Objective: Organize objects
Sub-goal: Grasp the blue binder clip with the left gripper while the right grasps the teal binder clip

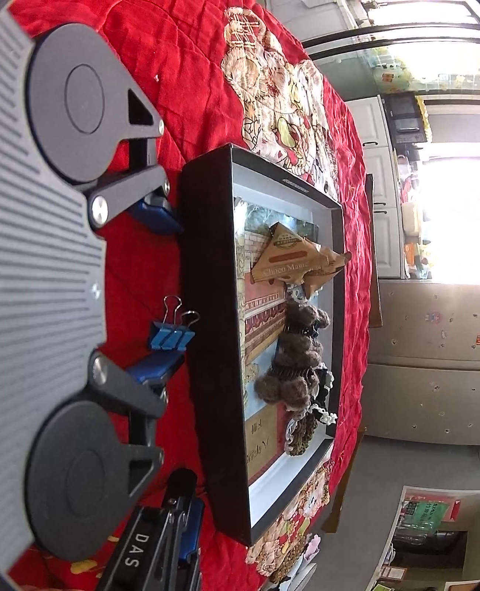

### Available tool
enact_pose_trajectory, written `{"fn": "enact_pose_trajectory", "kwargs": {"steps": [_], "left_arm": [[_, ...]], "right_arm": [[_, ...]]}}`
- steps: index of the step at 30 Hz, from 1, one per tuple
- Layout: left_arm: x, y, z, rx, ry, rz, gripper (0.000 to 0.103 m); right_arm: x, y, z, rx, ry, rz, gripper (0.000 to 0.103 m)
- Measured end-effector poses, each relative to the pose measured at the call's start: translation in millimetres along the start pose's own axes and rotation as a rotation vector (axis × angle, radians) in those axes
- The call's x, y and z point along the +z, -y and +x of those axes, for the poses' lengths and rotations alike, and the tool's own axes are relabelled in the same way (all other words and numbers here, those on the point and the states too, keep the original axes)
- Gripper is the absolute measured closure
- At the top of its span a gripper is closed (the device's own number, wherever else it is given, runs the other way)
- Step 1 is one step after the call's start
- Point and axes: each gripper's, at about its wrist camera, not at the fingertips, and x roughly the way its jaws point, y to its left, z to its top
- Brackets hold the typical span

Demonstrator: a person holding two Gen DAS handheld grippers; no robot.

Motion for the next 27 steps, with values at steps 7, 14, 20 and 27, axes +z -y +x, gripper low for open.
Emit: {"fn": "enact_pose_trajectory", "kwargs": {"steps": [7,14,20,27], "left_arm": [[-1.2,2.6,-3.5,-0.011,0.008,0.006,0.05],[-2.9,4.6,-7.5,-0.014,0.011,0.018,0.068],[-4.2,3.9,-9.6,-0.022,0.009,0.017,0.068],[-5.7,2.2,-14.6,-0.042,0.0,0.014,0.068]], "right_arm": [[-2.8,2.9,-5.5,0.016,-0.003,-0.002,0.076],[-6.6,2.2,-11.9,0.027,-0.005,-0.02,0.077],[-8.5,2.4,-16.2,0.039,-0.007,-0.031,0.077],[-11.5,-0.5,-21.6,0.053,-0.008,-0.058,0.077]]}}
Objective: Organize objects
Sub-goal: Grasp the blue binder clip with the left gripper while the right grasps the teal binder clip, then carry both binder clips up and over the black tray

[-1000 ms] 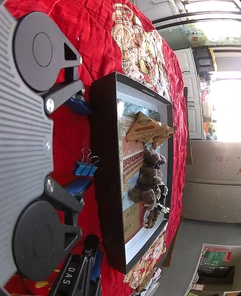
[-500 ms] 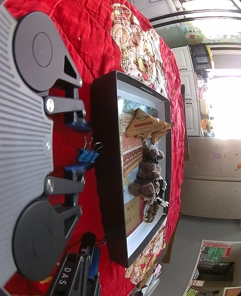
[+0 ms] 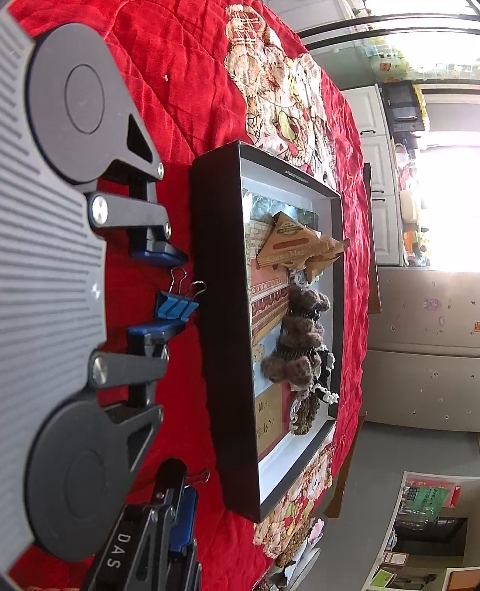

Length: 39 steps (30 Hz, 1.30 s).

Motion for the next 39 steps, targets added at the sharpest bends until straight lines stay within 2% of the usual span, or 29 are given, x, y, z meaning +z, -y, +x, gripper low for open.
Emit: {"fn": "enact_pose_trajectory", "kwargs": {"steps": [8,14,24,39], "left_arm": [[-2.6,1.1,-11.2,-0.033,-0.014,0.012,0.068],[-1.2,2.1,-20.6,-0.061,-0.009,0.018,0.068],[16.4,6.2,-42.8,-0.098,0.062,0.024,0.068],[46.4,10.2,-75.9,-0.118,0.184,0.05,0.068]], "right_arm": [[-3.3,-4.9,-9.3,0.021,0.004,-0.03,0.077],[-1.9,-9.5,-23.9,0.032,0.045,-0.07,0.077],[14.9,-7.4,-50.0,0.067,0.125,-0.066,0.077],[35.7,-7.8,-75.2,0.061,0.222,-0.084,0.077]]}}
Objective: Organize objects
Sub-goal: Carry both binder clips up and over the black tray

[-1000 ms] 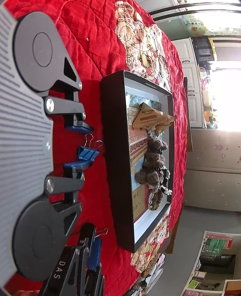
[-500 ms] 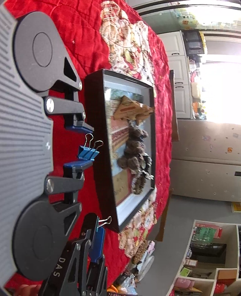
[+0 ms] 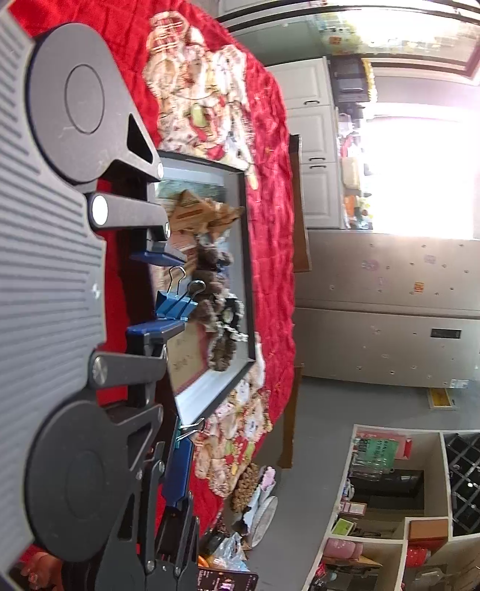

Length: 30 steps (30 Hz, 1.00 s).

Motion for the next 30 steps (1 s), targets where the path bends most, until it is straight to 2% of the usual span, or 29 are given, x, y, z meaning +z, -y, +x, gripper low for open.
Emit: {"fn": "enact_pose_trajectory", "kwargs": {"steps": [14,22,30], "left_arm": [[29.4,2.2,-4.1,0.011,0.077,0.017,0.068],[39.0,-9.1,21.0,0.059,0.06,-0.005,0.068],[39.3,-23.7,59.9,0.099,0.001,-0.031,0.068]], "right_arm": [[29.9,2.8,1.4,-0.027,0.081,-0.019,0.077],[41.4,5.9,29.8,-0.044,0.071,-0.022,0.077],[40.4,9.0,77.7,-0.055,0.007,-0.025,0.077]]}}
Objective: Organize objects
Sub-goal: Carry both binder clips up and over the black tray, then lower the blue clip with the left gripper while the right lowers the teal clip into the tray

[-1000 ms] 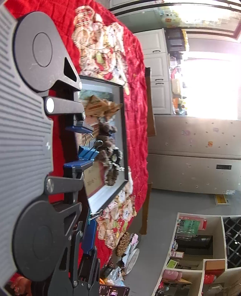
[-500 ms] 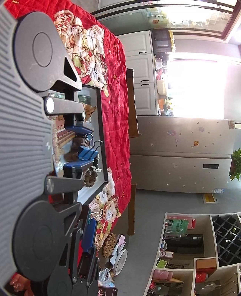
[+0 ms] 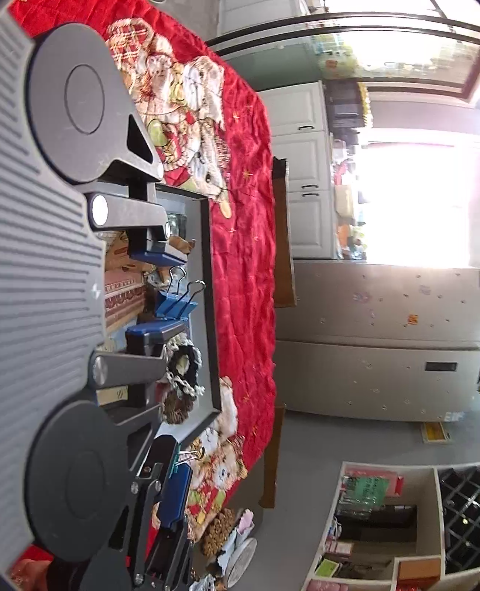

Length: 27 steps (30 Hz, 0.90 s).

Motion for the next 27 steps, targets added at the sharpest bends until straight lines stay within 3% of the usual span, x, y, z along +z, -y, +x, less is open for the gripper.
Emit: {"fn": "enact_pose_trajectory", "kwargs": {"steps": [11,27], "left_arm": [[-12.9,-2.2,47.8,0.019,-0.084,-0.007,0.068],[-23.5,-2.1,76.6,0.022,-0.144,-0.003,0.068]], "right_arm": [[-12.5,2.2,46.0,0.001,-0.072,0.009,0.077],[-24.0,5.5,72.6,0.004,-0.131,0.016,0.077]]}}
